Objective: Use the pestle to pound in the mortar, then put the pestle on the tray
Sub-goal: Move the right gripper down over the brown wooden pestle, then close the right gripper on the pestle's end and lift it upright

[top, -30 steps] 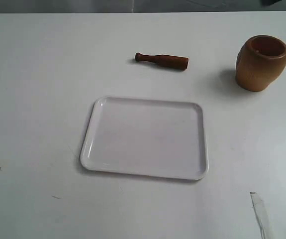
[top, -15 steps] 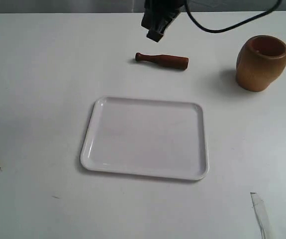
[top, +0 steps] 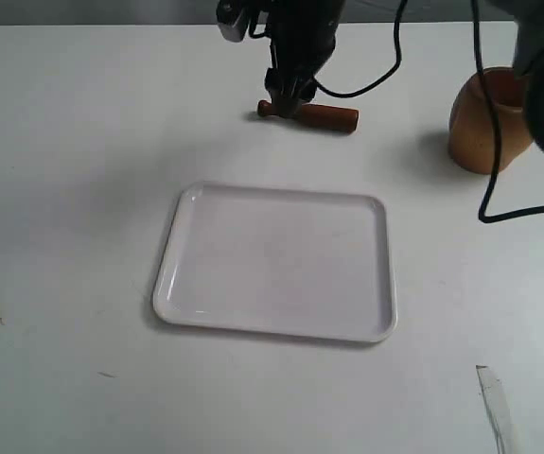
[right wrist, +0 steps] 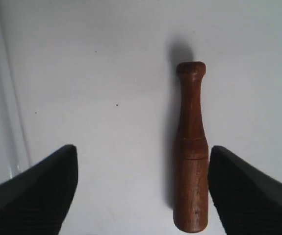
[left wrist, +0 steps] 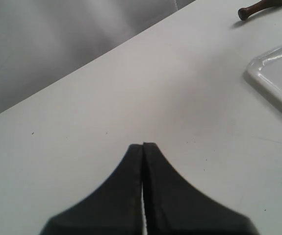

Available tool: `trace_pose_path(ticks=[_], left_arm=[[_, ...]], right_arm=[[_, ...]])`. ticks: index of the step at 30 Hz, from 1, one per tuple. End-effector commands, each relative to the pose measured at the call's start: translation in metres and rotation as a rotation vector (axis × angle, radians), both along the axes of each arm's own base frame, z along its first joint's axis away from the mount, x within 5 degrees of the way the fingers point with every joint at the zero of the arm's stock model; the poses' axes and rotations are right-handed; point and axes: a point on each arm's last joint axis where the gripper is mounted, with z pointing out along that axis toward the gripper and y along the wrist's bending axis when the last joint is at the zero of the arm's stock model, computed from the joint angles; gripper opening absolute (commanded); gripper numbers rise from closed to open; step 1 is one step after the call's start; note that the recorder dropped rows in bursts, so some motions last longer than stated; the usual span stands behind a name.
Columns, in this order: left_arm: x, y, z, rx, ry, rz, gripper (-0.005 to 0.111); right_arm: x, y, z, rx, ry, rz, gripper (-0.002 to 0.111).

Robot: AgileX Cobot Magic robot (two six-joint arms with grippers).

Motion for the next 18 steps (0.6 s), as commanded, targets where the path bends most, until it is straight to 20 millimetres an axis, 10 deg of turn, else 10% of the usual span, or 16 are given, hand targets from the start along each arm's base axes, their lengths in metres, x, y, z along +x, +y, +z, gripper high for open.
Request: trace_pose_path(ticks=[1,18], left_arm=[[0.000,-0.001,0.000,-0.015,-0.004,-0.006,0.000],[0.000,-0.001,0.000,-0.015,-0.004,-0.006,0.000]], right_arm=[[0.012,-0.002,-0.022,-0.068,-0.022,0.015,0.068],[0.026,0.008,-0.055,-0.028,-0.107,0.076,0.051]])
